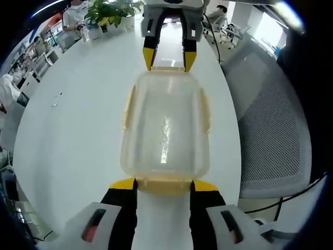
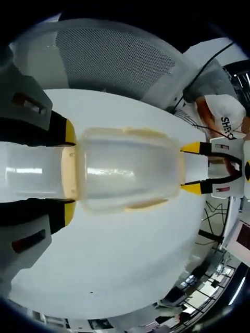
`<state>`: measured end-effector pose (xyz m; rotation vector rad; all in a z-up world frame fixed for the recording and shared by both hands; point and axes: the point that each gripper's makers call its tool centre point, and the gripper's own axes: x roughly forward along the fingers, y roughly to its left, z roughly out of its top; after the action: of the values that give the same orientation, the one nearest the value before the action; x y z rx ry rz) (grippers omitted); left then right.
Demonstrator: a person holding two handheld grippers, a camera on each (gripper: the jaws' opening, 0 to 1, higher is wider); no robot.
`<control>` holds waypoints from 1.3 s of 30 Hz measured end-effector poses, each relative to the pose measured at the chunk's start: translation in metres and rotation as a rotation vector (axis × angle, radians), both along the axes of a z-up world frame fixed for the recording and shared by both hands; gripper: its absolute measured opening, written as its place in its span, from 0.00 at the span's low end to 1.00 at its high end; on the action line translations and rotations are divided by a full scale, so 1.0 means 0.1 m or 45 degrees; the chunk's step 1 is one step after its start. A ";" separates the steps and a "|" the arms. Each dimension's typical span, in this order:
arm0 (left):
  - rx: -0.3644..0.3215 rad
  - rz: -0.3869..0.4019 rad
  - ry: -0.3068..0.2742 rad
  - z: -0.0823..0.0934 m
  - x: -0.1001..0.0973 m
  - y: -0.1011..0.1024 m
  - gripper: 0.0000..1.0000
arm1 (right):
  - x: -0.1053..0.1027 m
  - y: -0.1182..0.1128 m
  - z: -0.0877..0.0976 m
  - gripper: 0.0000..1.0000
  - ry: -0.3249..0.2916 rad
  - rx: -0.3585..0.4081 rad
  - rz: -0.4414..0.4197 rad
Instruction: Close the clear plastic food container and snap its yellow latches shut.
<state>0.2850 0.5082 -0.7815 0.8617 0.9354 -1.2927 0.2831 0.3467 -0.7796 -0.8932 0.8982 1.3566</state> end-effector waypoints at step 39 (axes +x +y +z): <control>-0.032 -0.042 0.010 -0.04 -0.01 -0.83 0.33 | -0.06 -0.84 -0.02 0.35 0.002 -0.048 -0.051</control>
<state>0.2843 0.4248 -0.7850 0.8560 0.9125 -1.3342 0.2771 0.2623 -0.7813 -0.8987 0.9409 1.3102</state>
